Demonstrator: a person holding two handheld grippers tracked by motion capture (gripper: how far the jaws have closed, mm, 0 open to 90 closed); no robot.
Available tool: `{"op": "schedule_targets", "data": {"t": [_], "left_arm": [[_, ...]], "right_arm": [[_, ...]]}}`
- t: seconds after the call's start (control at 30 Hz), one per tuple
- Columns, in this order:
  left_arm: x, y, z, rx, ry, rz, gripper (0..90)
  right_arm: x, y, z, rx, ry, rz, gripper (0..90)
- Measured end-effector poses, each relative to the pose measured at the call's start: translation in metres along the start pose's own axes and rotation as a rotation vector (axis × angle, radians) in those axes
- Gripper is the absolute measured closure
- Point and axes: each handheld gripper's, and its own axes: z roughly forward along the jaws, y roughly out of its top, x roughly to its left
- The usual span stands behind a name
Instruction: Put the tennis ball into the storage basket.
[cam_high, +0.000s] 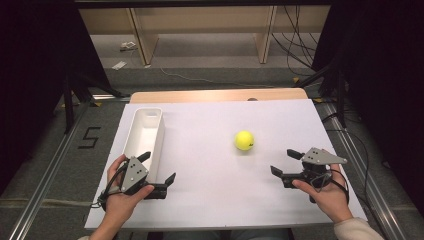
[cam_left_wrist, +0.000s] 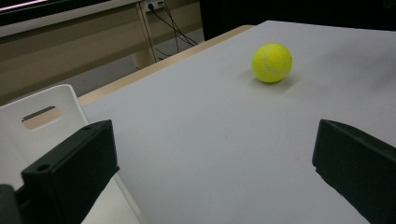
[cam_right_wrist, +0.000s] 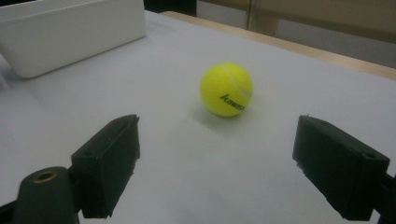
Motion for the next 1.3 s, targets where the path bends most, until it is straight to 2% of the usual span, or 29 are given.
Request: {"op": "schedule_targets", "data": {"t": [0.63,0.77,1.3], "left_arm": [[-0.001,0.0,-0.001,-0.006,-0.008,0.0,0.0],[-0.002,0.0,0.0,-0.006,-0.014,0.006,0.0],[-0.003,0.001,0.0,-0.007,-0.021,0.008,0.0]], "right_arm": [[0.0,0.002,0.007,0.014,-0.008,-0.011,15.5],[0.003,0.004,0.015,0.023,-0.002,-0.035,15.5],[-0.001,0.016,0.042,0.024,-0.012,-0.029,15.6]]}}
